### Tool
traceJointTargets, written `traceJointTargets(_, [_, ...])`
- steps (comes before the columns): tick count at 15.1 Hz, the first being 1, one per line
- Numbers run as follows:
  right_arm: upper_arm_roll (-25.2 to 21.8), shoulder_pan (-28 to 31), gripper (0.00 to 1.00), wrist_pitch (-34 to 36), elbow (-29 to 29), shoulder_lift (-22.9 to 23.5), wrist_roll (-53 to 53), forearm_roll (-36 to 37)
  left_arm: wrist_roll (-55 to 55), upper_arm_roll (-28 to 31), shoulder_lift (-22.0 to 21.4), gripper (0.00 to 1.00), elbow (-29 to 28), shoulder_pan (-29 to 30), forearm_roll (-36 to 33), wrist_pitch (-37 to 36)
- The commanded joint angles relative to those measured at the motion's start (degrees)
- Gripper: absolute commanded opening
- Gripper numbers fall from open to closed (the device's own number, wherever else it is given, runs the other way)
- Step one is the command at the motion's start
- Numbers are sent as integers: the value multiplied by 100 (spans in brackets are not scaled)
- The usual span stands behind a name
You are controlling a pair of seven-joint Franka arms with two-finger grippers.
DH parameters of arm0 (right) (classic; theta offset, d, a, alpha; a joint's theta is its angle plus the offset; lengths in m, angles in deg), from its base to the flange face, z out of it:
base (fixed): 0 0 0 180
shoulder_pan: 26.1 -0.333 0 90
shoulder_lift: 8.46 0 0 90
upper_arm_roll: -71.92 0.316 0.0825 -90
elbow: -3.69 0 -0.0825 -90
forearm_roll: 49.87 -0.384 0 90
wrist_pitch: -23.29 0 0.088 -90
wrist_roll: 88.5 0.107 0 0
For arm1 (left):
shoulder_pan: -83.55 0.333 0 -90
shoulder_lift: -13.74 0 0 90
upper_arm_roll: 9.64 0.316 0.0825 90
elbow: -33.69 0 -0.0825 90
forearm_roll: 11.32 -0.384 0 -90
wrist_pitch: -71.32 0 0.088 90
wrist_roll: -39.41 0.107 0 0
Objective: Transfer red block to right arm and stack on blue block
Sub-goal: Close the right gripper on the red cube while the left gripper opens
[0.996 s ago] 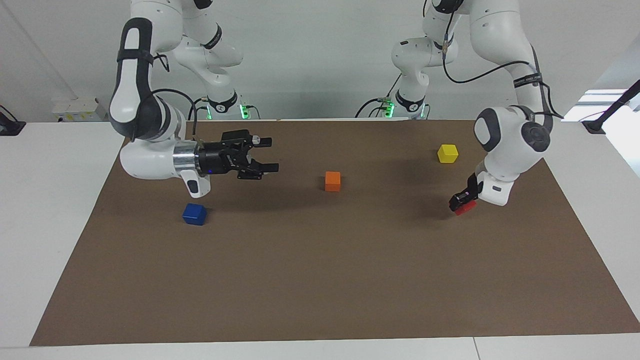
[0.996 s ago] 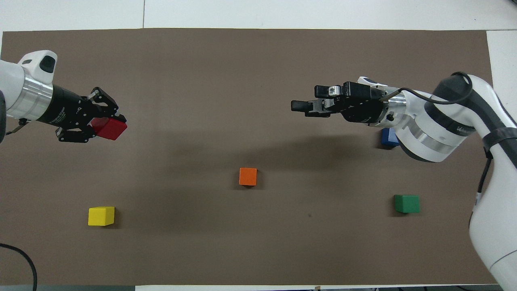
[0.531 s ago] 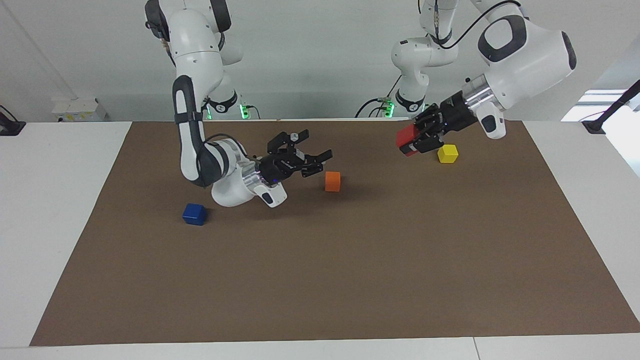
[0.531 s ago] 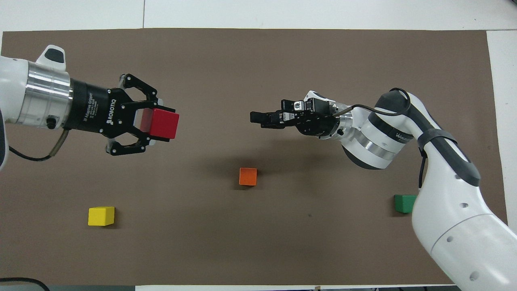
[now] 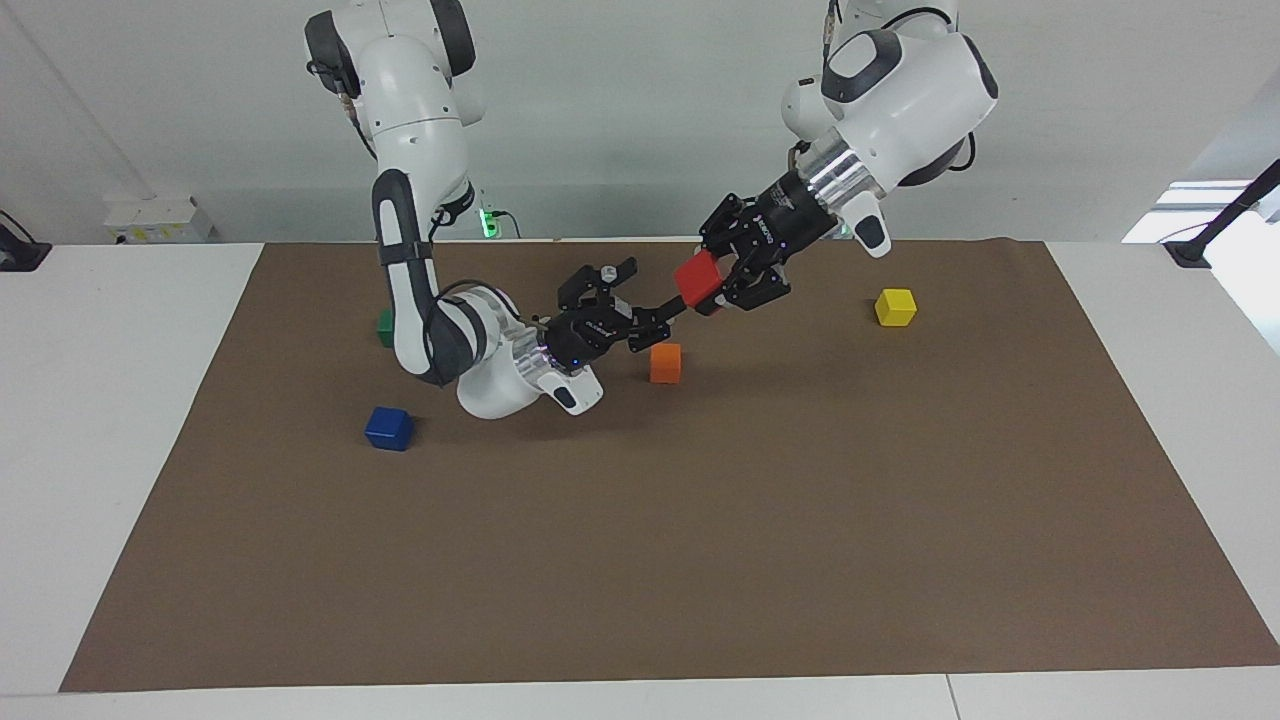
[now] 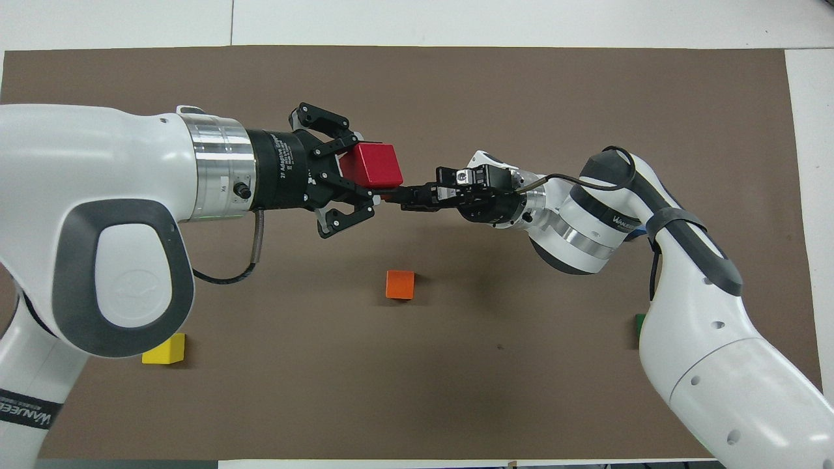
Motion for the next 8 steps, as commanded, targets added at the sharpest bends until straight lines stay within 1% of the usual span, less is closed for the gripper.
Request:
traceJointTargets(1, [41,-19,100,-123,-108,63,-83,-134,-162,75,-96,0,-194,-186,147,248])
traceJointTargets(6, [41,-133,100,-325,-169,72,-206,-186,66,84,-158,0,-335,-389,77,283])
traceJointTargets(7, [41,-159,92,-343,-196,72,-224,-204,232,84,-175,0,-352,-432,77,274])
traceJointTargets(8, [41,-159,73,-421,-205,72,-337,-213,373,75,-193,0,-422,-467,77,274])
